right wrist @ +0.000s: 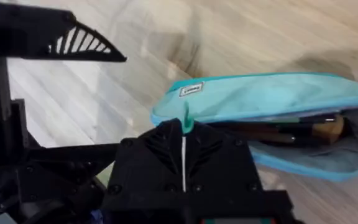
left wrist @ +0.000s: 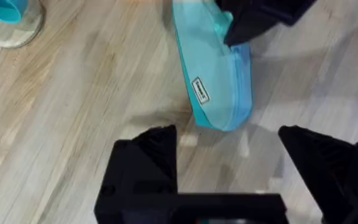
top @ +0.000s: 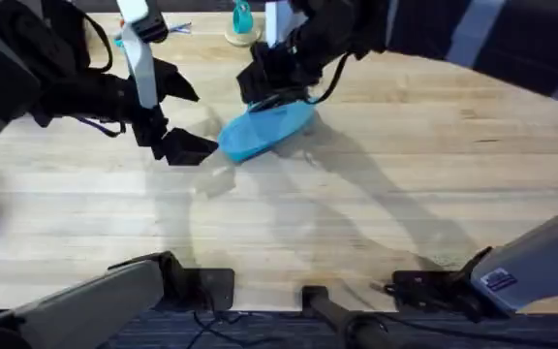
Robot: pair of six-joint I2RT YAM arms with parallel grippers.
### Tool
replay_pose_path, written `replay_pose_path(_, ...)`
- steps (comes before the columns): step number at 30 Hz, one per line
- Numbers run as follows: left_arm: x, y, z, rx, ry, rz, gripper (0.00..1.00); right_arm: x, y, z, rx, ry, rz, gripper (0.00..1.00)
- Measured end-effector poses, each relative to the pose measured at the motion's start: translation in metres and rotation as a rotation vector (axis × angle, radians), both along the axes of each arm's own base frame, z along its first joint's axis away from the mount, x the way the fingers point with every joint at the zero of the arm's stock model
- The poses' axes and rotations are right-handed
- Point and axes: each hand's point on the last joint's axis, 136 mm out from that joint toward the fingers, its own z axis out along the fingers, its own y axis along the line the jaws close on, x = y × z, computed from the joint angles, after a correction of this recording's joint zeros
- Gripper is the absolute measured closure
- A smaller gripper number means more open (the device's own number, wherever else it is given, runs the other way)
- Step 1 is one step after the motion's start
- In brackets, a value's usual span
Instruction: Unzip the bag, pick up the pens from the table one at a time and place them inside, then zip the bag closed.
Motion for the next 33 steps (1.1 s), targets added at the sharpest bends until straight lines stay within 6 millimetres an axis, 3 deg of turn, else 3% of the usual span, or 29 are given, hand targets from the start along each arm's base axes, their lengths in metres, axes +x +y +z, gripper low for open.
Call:
replay_pose_path(9, 0.0, 0.0, 0.0, 0.0, 0.0, 0.0, 0.007, 0.02, -0.019, 0.011, 0.004, -0.039, -0.06, 0.971)
replay_pose_path(33, 0.0, 0.0, 0.0, 0.0, 0.0, 0.0, 0.007, 0.019, -0.02, 0.015, 0.009, -0.048, -0.057, 0.971)
